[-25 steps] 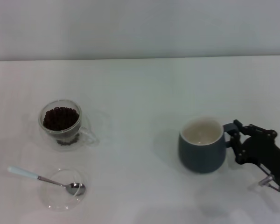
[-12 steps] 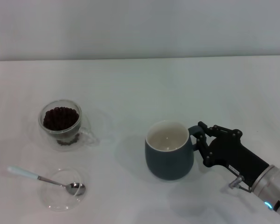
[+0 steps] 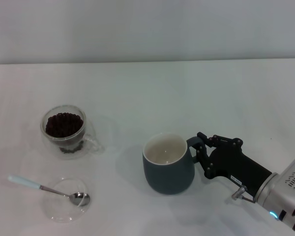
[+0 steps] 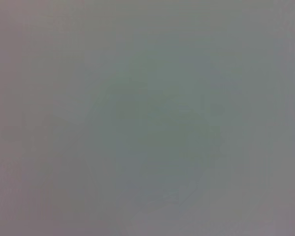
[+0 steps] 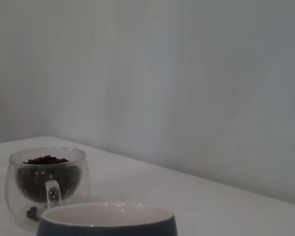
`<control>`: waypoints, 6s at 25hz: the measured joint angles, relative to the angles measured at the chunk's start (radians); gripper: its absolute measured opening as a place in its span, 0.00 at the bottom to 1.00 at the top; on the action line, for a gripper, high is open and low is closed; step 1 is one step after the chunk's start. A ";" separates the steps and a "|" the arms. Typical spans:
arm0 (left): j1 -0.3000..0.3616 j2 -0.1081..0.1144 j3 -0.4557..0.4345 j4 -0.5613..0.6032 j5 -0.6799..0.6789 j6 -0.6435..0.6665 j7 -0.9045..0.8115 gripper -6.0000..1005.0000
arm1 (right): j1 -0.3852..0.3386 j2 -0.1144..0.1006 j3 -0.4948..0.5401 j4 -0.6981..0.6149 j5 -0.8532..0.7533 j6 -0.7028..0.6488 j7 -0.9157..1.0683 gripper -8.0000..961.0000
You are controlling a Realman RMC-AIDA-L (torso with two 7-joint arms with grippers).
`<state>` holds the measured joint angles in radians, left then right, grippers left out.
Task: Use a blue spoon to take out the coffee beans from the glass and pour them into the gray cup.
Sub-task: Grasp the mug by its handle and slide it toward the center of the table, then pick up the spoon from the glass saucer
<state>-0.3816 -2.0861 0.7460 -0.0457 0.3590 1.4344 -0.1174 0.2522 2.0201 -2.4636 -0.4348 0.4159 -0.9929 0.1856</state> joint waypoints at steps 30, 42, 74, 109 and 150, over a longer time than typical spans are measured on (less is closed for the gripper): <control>-0.010 0.003 -0.006 0.000 -0.005 0.007 -0.001 0.89 | -0.032 -0.013 0.011 0.119 -0.047 -0.145 -0.002 0.41; -0.013 0.003 -0.005 0.003 -0.004 0.009 -0.002 0.89 | -0.074 -0.013 0.011 0.228 -0.047 -0.321 -0.002 0.42; 0.168 0.000 0.021 -0.134 0.237 0.225 -1.030 0.88 | -0.068 -0.067 0.493 0.381 -0.041 -0.584 0.062 0.42; 0.091 -0.004 0.329 -0.143 0.344 -0.001 -1.230 0.88 | -0.027 -0.039 0.651 0.372 -0.028 -0.627 -0.088 0.42; 0.053 -0.009 0.329 -0.141 0.470 -0.044 -1.201 0.40 | -0.001 -0.023 0.651 0.372 -0.017 -0.571 -0.101 0.42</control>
<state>-0.3282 -2.0953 1.0752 -0.1871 0.8294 1.3900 -1.3182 0.2508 1.9971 -1.8130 -0.0631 0.3989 -1.5638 0.0843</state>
